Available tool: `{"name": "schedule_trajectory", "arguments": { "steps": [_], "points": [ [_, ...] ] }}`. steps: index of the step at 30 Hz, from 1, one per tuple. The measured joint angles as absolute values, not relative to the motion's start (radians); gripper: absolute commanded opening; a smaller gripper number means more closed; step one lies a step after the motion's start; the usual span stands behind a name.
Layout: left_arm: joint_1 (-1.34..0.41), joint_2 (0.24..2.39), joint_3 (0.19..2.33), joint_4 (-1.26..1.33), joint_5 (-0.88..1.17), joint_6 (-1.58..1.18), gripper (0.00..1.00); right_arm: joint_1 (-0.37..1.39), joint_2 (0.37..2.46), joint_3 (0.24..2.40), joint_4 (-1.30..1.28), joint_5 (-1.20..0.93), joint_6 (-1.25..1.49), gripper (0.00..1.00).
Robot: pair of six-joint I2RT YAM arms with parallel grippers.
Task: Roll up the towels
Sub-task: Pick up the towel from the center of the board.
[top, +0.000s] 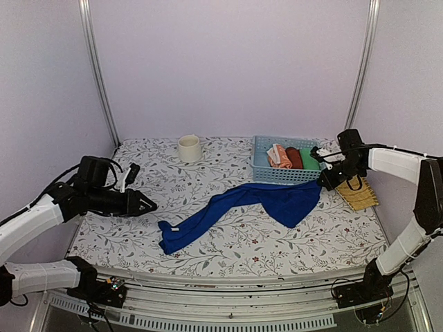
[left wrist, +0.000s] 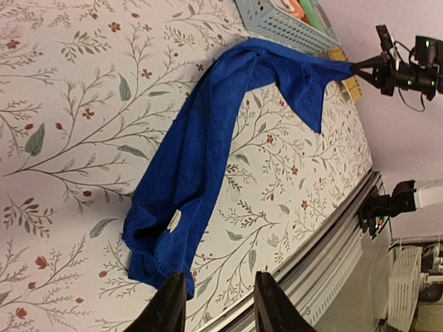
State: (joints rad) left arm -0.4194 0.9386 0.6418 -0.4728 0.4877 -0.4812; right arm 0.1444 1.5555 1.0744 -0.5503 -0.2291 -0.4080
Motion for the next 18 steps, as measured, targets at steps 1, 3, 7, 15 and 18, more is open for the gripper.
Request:
{"name": "schedule_trajectory", "arguments": {
  "steps": [1, 3, 7, 15, 18],
  "points": [
    [-0.42, 0.919, 0.661, -0.493, 0.456, -0.488, 0.41, 0.144, 1.558, 1.073, -0.548, -0.237, -0.406, 0.03],
    [-0.419, 0.909, 0.704, -0.519, 0.384, -0.503, 0.41, 0.144, 1.559, 1.07, -0.541, -0.251, -0.402, 0.03],
    [-0.419, 0.991, 0.773, -0.547, 0.246, -0.516, 0.4, 0.144, 1.559, 1.055, -0.519, -0.283, -0.399, 0.03],
    [-0.419, 1.234, 0.769, -0.564, 0.177, -0.508, 0.42, 0.144, 1.559, 1.021, -0.512, -0.318, -0.4, 0.03],
    [-0.419, 1.251, 0.752, -0.547, 0.216, -0.505, 0.42, 0.144, 1.559, 1.021, -0.508, -0.324, -0.4, 0.03]
  ]
}}
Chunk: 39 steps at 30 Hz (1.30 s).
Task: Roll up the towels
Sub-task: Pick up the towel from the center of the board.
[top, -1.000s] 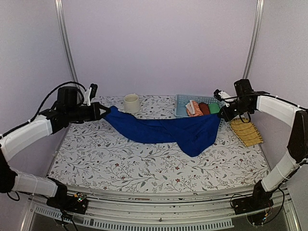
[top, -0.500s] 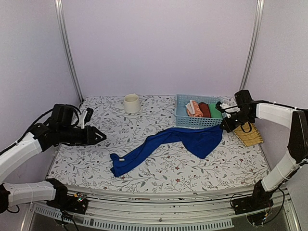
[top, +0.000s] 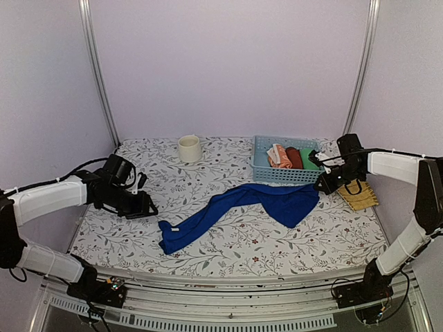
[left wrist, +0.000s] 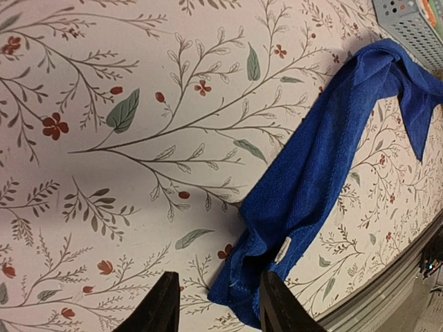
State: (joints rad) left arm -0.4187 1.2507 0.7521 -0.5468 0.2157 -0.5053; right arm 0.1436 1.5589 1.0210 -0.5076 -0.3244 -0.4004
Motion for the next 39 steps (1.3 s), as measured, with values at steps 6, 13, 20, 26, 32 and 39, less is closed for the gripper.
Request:
{"name": "schedule_trajectory", "arguments": {
  "steps": [6, 13, 20, 26, 32, 39],
  "points": [
    [-0.419, 1.253, 0.724, -0.506, 0.265, -0.505, 0.42, 0.144, 1.56, 1.021, -0.507, -0.332, -0.4, 0.03],
    [-0.419, 1.304, 0.68, -0.447, 0.317, -0.503, 0.31, 0.144, 1.576, 1.021, -0.508, -0.347, -0.401, 0.03],
    [-0.426, 1.34, 0.669, -0.404, 0.351, -0.5, 0.17, 0.144, 1.578, 1.021, -0.508, -0.348, -0.402, 0.03],
    [-0.427, 1.382, 0.67, -0.377, 0.344, -0.487, 0.0, 0.144, 1.58, 1.021, -0.508, -0.35, -0.404, 0.03],
    [-0.428, 1.407, 0.699, -0.398, 0.292, -0.464, 0.0, 0.144, 1.589, 1.022, -0.509, -0.35, -0.404, 0.02],
    [-0.4, 1.364, 0.998, -0.562, 0.091, -0.362, 0.0, 0.134, 1.587, 1.227, -0.604, -0.313, -0.416, 0.02]
  ]
}}
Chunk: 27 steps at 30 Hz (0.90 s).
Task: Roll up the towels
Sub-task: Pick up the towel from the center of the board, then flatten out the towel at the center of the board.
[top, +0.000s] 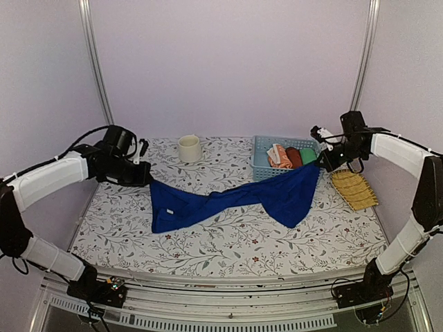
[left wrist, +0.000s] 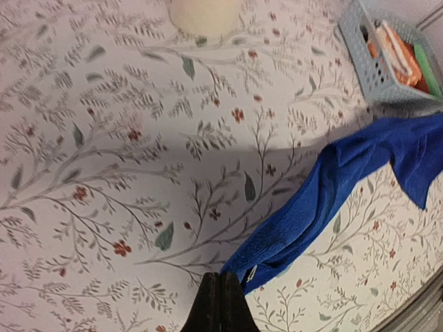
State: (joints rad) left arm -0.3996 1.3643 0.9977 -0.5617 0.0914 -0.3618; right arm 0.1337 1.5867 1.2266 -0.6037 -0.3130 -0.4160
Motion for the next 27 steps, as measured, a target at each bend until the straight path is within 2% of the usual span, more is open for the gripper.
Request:
{"name": "schedule_trajectory", "arguments": {
  "steps": [5, 11, 20, 27],
  "points": [
    [-0.327, 1.232, 1.196, -0.62, -0.102, -0.29, 0.0, 0.073, 1.549, 1.543, -0.661, -0.301, -0.435, 0.02],
    [-0.303, 1.051, 1.272, -0.62, -0.231, -0.226, 0.0, 0.037, 1.487, 1.72, -0.712, -0.297, -0.446, 0.02],
    [-0.302, 0.928, 1.277, -0.62, -0.247, -0.157, 0.0, 0.044, 1.401, 1.705, -0.802, -0.32, -0.441, 0.02],
    [-0.302, 0.737, 1.236, -0.619, -0.213, -0.134, 0.0, 0.041, 1.148, 1.525, -0.88, -0.458, -0.469, 0.02]
  ]
}}
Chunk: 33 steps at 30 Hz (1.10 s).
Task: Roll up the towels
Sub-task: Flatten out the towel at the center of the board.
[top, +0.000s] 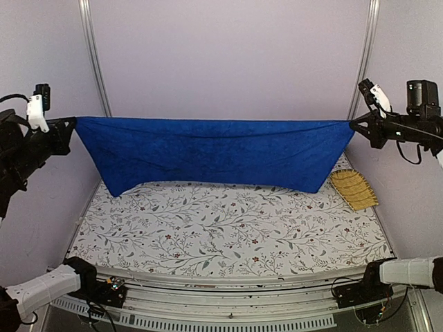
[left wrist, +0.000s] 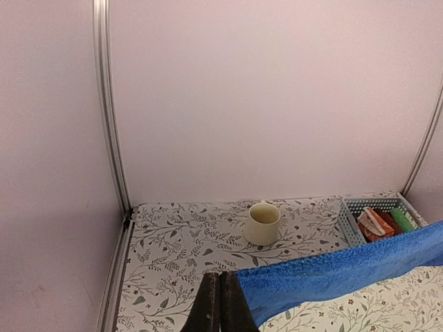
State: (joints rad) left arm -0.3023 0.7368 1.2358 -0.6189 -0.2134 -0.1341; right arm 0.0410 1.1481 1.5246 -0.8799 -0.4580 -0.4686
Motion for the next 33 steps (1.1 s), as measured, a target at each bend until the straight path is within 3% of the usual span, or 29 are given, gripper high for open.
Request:
{"name": "schedule_trajectory", "arguments": {
  "steps": [9, 15, 21, 22, 24, 25, 27, 28, 30, 33],
  "points": [
    [-0.301, 0.451, 1.188, -0.609, 0.016, -0.097, 0.0, 0.039, 0.661, 1.304, -0.997, -0.664, -0.633, 0.02],
    [-0.301, 0.453, 1.07, -0.58, 0.02, -0.139, 0.0, 0.039, 0.685, 1.158, -0.965, -0.649, -0.657, 0.02],
    [-0.3, 0.891, 0.912, -0.532, -0.099, -0.256, 0.0, 0.039, 1.028, 0.958, -0.799, -0.543, -0.625, 0.03],
    [-0.299, 0.981, 0.897, -0.511, -0.111, -0.268, 0.0, 0.039, 1.107, 0.937, -0.758, -0.519, -0.617, 0.05],
    [-0.292, 1.219, 0.887, -0.462, -0.138, -0.287, 0.0, 0.039, 1.278, 0.929, -0.686, -0.473, -0.594, 0.25],
    [-0.29, 1.353, 0.895, -0.435, -0.152, -0.294, 0.1, 0.039, 1.369, 0.945, -0.657, -0.446, -0.583, 0.33],
    [-0.273, 1.567, 0.938, -0.423, -0.172, -0.305, 0.29, 0.039, 1.527, 1.006, -0.622, -0.397, -0.557, 0.37],
    [-0.266, 1.668, 0.988, -0.435, -0.182, -0.31, 0.34, 0.039, 1.619, 1.06, -0.617, -0.365, -0.539, 0.4],
    [-0.26, 1.819, 1.107, -0.453, -0.2, -0.314, 0.39, 0.039, 1.736, 1.149, -0.589, -0.323, -0.496, 0.45],
    [-0.261, 1.913, 1.244, -0.434, -0.233, -0.327, 0.42, 0.039, 1.753, 1.197, -0.559, -0.281, -0.444, 0.48]
  ]
}}
